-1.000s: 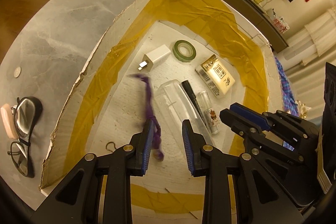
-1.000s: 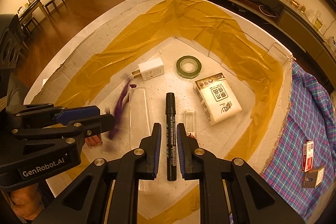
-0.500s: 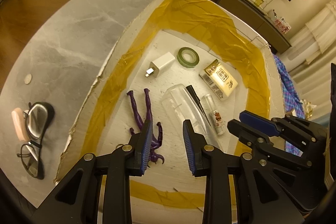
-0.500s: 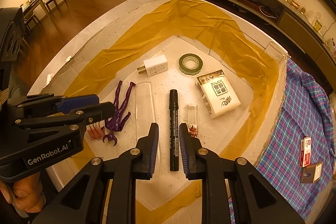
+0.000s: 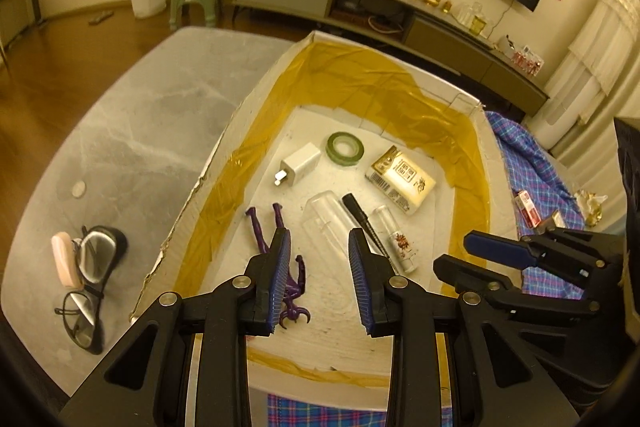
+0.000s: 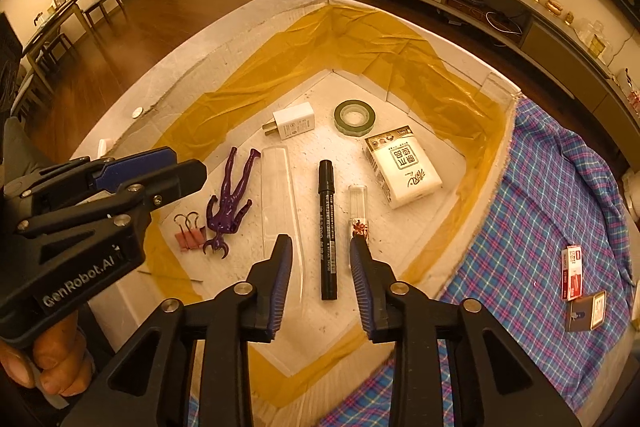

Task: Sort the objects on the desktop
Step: 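Open the right tool to drop the marker while the left tool drops the figure into the box, then move both open tools back over the plaid sheet toward the staples box and tin, then grasp the red staples box with the left tool while the right tool grasps the gold tin, then carry the staples box and gold tin over the white box with both tools, then open the left tool to drop the staples box while the right tool drops the tin into the box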

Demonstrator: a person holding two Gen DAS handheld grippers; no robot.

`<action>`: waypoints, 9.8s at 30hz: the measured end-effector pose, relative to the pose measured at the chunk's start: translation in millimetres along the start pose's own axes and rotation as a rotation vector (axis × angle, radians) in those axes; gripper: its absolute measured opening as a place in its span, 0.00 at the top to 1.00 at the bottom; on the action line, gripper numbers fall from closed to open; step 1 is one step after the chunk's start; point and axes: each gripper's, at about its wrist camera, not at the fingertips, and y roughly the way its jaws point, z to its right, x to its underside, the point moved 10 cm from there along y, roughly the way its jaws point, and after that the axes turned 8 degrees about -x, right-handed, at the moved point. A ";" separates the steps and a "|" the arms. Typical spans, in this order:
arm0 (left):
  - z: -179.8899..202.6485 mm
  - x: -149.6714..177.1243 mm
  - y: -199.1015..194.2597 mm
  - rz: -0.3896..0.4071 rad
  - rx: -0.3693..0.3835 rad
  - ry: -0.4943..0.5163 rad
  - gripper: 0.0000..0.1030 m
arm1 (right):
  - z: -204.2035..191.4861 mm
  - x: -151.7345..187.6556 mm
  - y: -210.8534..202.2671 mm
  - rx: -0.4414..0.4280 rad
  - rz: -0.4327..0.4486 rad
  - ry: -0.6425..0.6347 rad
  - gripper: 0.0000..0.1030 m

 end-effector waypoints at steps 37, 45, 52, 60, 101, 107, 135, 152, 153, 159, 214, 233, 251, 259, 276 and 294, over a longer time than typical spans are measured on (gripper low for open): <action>54.3 12.6 -105.2 0.134 0.048 0.095 0.68 | -10.5 27.1 -97.0 -0.128 0.248 0.061 0.52; 82.3 27.0 -106.7 0.111 0.035 0.125 0.67 | 4.4 44.4 -118.0 -0.094 0.311 0.029 0.51; 101.7 39.3 -101.4 0.074 0.024 0.149 0.67 | 16.4 62.6 -127.1 -0.090 0.343 0.027 0.49; 134.9 51.5 -94.6 0.031 0.027 0.177 0.67 | 44.5 80.7 -138.0 -0.072 0.376 0.054 0.48; 390.9 26.3 104.5 -0.353 0.237 0.161 0.55 | 328.7 131.4 -91.7 0.288 0.339 0.302 0.24; 411.7 17.1 132.0 -0.359 0.238 0.162 0.55 | 341.1 128.1 -67.5 0.313 0.289 0.244 0.24; 407.7 25.8 130.4 -0.266 0.178 0.260 0.59 | 332.0 144.3 -75.5 0.149 0.297 0.345 0.50; 364.8 39.1 43.9 -0.174 0.156 0.294 0.59 | 272.2 144.6 -114.8 0.104 0.375 0.331 0.50; 362.3 39.6 39.4 -0.166 0.155 0.297 0.59 | 266.1 142.7 -117.5 0.098 0.385 0.333 0.50; 336.6 47.4 2.4 -0.119 0.152 0.304 0.59 | 231.9 142.7 -129.2 0.086 0.435 0.326 0.50; 123.1 50.2 -101.1 0.004 0.284 0.093 0.60 | -8.7 107.3 -145.9 0.067 0.424 0.045 0.50; 26.3 -6.7 -69.5 -0.003 0.269 -0.127 0.60 | -44.6 39.5 -120.4 -0.027 0.383 -0.017 0.50; 6.2 -26.6 27.5 -0.149 0.188 -0.163 0.60 | -12.1 -25.2 -48.7 -0.029 0.232 -0.044 0.50; 6.8 -43.8 42.2 -0.162 0.180 -0.154 0.60 | -1.6 -47.4 -15.1 -0.057 0.160 -0.036 0.50; 2.6 -12.1 54.0 -0.258 0.176 -0.133 0.60 | 5.9 -90.4 34.6 -0.014 0.061 -0.050 0.50; 8.5 3.2 52.6 -0.316 0.197 -0.109 0.57 | 15.6 -147.2 65.5 0.052 0.055 -0.046 0.35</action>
